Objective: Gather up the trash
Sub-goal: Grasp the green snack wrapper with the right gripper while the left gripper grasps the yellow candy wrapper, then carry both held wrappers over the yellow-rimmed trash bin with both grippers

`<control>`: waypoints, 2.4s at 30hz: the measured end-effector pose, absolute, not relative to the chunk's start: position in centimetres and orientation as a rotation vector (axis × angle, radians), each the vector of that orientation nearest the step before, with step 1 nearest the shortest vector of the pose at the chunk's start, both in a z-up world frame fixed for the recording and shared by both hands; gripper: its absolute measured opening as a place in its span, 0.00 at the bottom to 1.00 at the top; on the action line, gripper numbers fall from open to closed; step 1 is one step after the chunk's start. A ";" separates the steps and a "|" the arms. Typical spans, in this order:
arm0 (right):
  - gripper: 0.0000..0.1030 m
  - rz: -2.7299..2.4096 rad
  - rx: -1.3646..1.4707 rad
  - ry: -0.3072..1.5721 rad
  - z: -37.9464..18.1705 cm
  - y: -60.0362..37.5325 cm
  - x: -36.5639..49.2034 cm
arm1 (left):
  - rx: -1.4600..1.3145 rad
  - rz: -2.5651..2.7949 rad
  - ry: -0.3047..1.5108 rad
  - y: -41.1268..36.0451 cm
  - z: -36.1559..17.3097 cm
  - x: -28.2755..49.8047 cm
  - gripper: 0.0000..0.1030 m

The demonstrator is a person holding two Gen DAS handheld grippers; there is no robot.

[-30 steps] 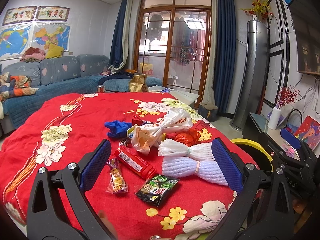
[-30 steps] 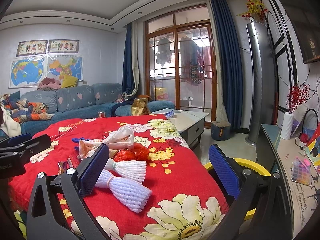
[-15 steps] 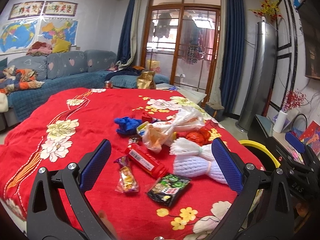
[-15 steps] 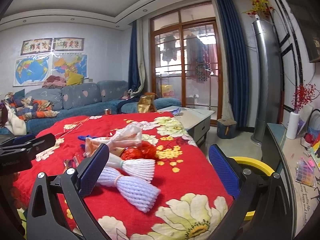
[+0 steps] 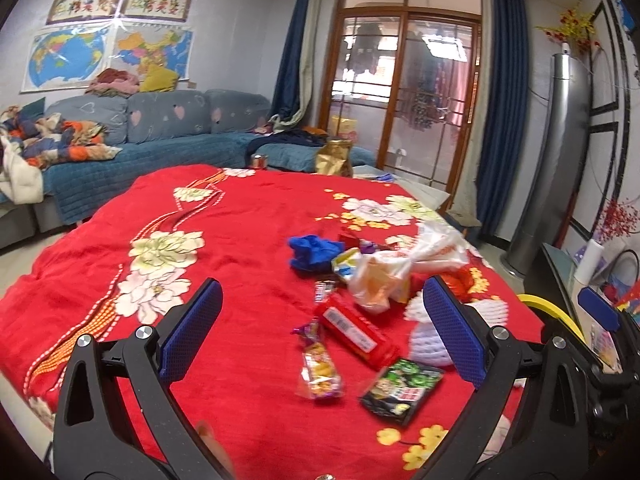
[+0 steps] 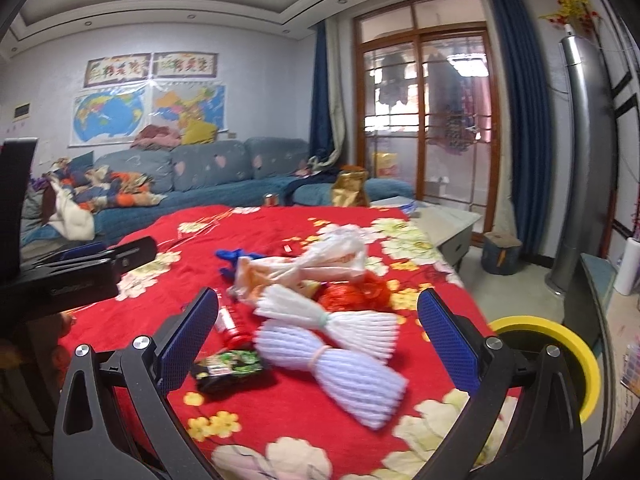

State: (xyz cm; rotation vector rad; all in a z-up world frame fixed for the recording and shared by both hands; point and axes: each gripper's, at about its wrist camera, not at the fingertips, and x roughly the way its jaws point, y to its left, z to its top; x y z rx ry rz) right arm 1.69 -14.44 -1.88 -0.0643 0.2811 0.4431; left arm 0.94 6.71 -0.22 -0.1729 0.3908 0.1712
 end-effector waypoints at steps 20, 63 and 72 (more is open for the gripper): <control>0.74 0.527 -0.060 0.657 -6.7 -9.0 4.6 | -0.276 0.072 0.614 11.3 -5.3 4.0 0.89; 0.07 0.640 0.056 0.639 -4.3 -11.6 5.3 | -0.287 -0.124 0.683 8.1 -3.1 4.1 0.16; 0.07 0.574 0.102 0.575 -2.4 -14.8 6.2 | -0.261 -0.184 0.652 5.2 -1.4 4.7 0.16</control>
